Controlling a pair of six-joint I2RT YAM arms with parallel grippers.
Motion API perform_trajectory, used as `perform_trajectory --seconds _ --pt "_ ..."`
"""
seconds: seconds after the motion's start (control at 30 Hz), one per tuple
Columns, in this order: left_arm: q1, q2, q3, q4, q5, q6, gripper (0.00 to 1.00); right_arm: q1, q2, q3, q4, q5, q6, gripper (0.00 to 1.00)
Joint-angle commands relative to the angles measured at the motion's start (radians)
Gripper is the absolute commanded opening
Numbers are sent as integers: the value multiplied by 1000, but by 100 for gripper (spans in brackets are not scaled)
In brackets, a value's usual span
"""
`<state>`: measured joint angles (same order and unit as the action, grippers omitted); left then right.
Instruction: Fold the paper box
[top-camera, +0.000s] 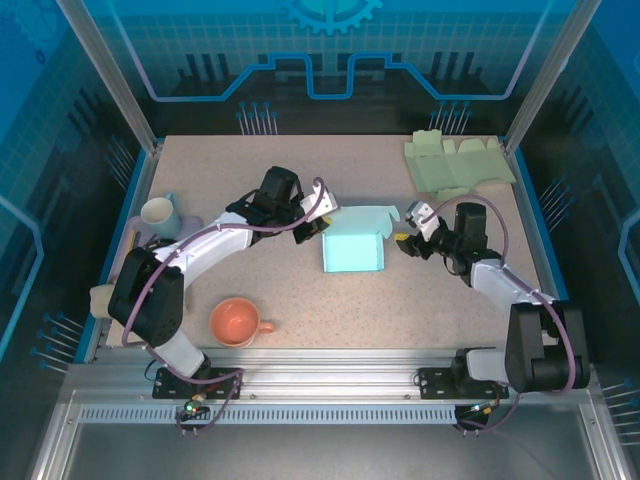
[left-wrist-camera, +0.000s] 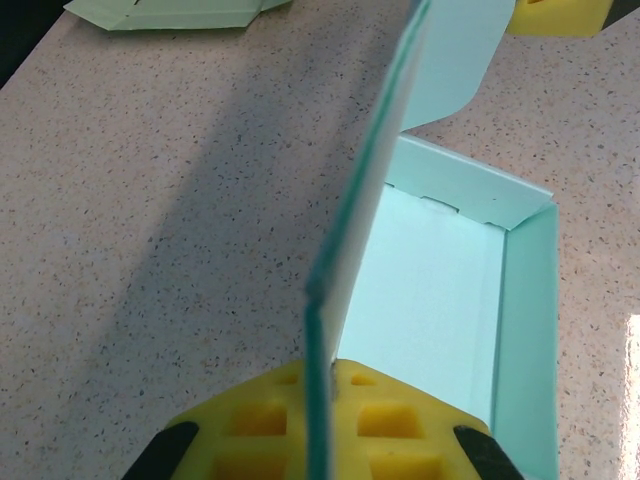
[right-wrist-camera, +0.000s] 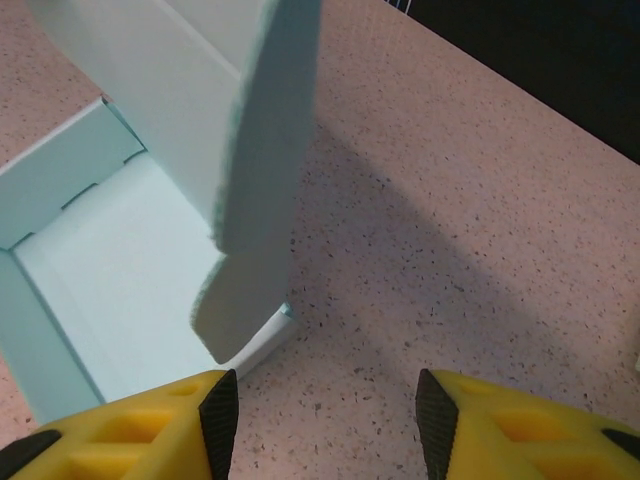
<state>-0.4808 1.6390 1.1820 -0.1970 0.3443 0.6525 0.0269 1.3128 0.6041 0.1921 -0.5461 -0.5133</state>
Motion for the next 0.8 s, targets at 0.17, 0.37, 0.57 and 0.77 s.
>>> perform_trajectory --seconds 0.17,0.37,0.57,0.77 --pt "-2 2 28 -46 78 2 0 14 47 47 12 -28 -18 52" --pt "-9 10 39 -79 106 14 0 35 51 45 31 -45 -22 50" --pt "-10 7 43 -94 140 22 0 75 45 65 -16 -74 -55 49" --pt "-15 7 48 -110 157 30 0 93 30 90 -60 -94 -71 48"
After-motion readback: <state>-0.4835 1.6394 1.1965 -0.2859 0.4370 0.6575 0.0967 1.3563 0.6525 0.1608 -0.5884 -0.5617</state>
